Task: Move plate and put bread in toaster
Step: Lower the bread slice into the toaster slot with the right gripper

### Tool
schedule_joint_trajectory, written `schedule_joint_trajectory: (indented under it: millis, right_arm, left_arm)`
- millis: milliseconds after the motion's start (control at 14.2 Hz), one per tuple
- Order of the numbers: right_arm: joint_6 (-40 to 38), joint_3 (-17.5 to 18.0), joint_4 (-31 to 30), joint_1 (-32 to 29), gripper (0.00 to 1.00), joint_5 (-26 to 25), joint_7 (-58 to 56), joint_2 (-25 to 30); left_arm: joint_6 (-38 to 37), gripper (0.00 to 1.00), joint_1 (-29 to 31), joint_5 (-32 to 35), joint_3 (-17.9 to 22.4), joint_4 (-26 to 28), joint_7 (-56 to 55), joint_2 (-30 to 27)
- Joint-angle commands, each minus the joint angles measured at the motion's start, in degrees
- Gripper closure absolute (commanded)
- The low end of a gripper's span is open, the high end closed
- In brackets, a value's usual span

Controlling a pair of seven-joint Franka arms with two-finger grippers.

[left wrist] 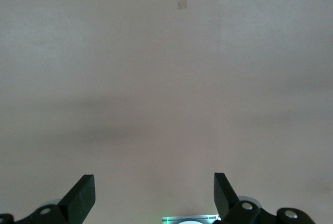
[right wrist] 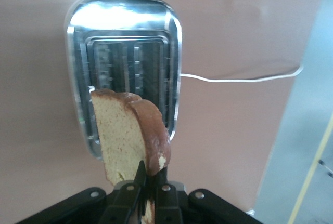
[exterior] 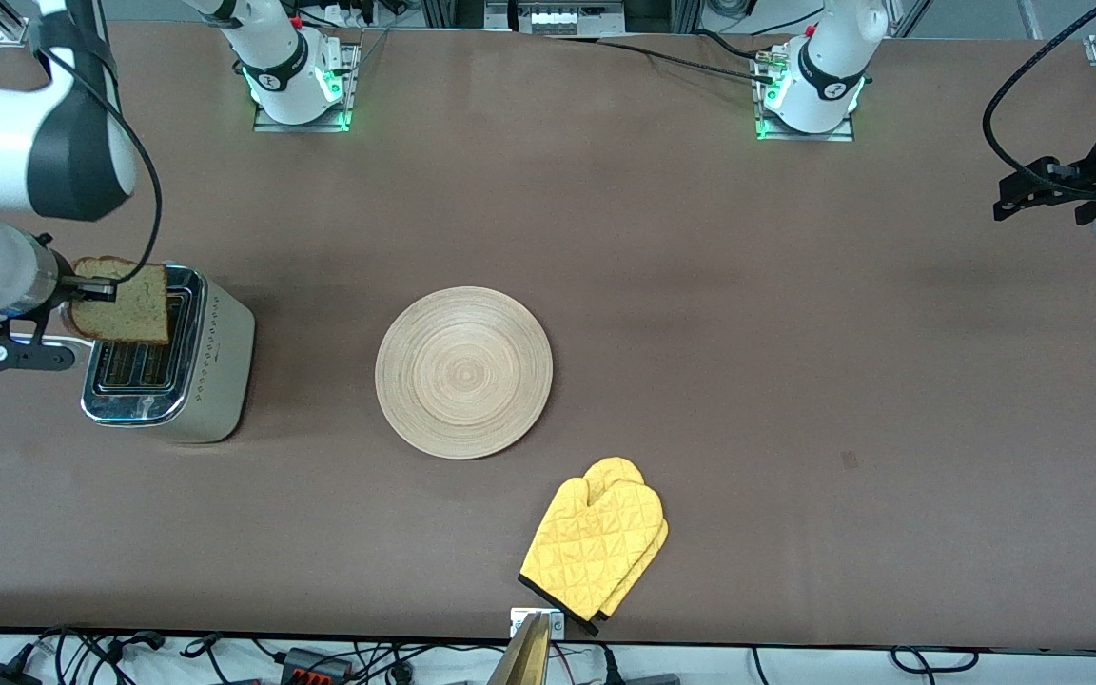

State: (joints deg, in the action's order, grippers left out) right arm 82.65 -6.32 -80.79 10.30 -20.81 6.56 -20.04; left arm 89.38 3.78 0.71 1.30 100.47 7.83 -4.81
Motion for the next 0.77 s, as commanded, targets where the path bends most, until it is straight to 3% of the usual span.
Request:
schedule_joint_trajectory:
  millis: [0, 140, 702]
  right_arm:
    - [-1.0, 0.3, 1.1, 0.4, 1.0, -2.8, 1.4, -1.1]
    - [0.9, 0.3, 1.2, 0.5, 1.0, -5.1, 1.6, -2.3]
    - [3.9, 0.3, 1.2, 0.5, 1.0, -4.7, 1.2, -3.9]
  left_arm:
    - [-0.1, 0.0, 0.2, -0.9, -0.2, 0.3, -0.3, -0.5]
    - [-0.1, 0.0, 0.2, -0.9, -0.2, 0.3, -0.4, -0.6]
    - [-0.4, 0.0, 0.2, -0.9, -0.2, 0.3, -0.5, -0.5]
